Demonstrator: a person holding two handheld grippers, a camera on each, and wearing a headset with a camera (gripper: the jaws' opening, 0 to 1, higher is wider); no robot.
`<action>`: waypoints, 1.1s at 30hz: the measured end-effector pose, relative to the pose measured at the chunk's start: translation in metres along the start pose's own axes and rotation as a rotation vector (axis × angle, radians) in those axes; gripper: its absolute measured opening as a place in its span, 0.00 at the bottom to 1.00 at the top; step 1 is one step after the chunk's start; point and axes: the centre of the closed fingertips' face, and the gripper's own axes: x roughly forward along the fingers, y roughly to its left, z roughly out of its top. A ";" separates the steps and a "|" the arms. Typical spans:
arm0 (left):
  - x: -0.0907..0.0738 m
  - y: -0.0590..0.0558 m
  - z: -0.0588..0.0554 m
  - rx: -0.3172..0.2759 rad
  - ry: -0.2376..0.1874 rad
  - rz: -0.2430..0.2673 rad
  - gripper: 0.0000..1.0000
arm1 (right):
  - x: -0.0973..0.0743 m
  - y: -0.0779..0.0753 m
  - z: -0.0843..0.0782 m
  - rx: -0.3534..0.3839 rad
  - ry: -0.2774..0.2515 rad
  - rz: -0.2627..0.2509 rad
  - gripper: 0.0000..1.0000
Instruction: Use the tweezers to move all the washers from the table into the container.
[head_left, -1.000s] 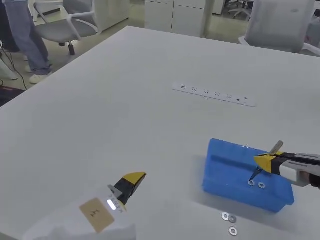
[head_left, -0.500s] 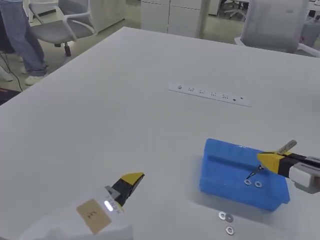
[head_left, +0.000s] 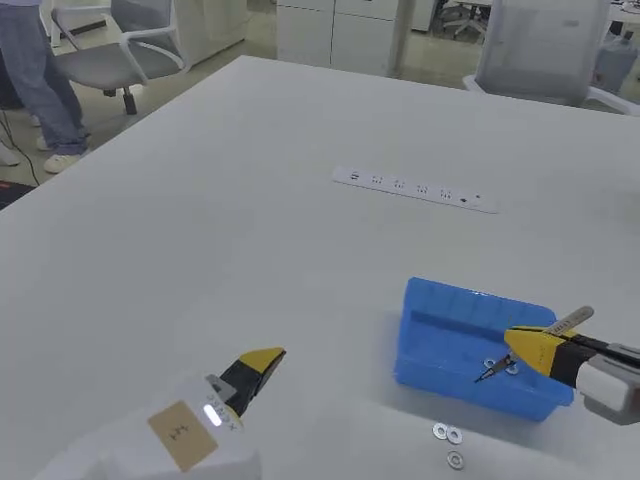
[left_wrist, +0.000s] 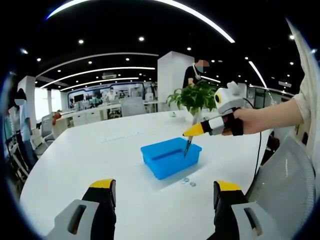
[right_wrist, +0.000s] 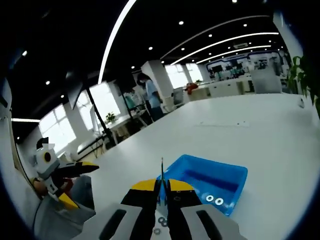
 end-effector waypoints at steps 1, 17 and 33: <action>0.000 0.000 0.000 0.000 0.000 -0.001 0.81 | 0.000 0.001 -0.003 0.005 0.003 0.001 0.03; 0.000 0.001 0.000 -0.004 0.000 0.000 0.81 | 0.008 0.009 -0.041 0.046 0.101 0.027 0.03; 0.001 0.000 -0.002 0.004 0.012 -0.004 0.80 | 0.010 0.015 -0.064 0.009 0.195 0.042 0.03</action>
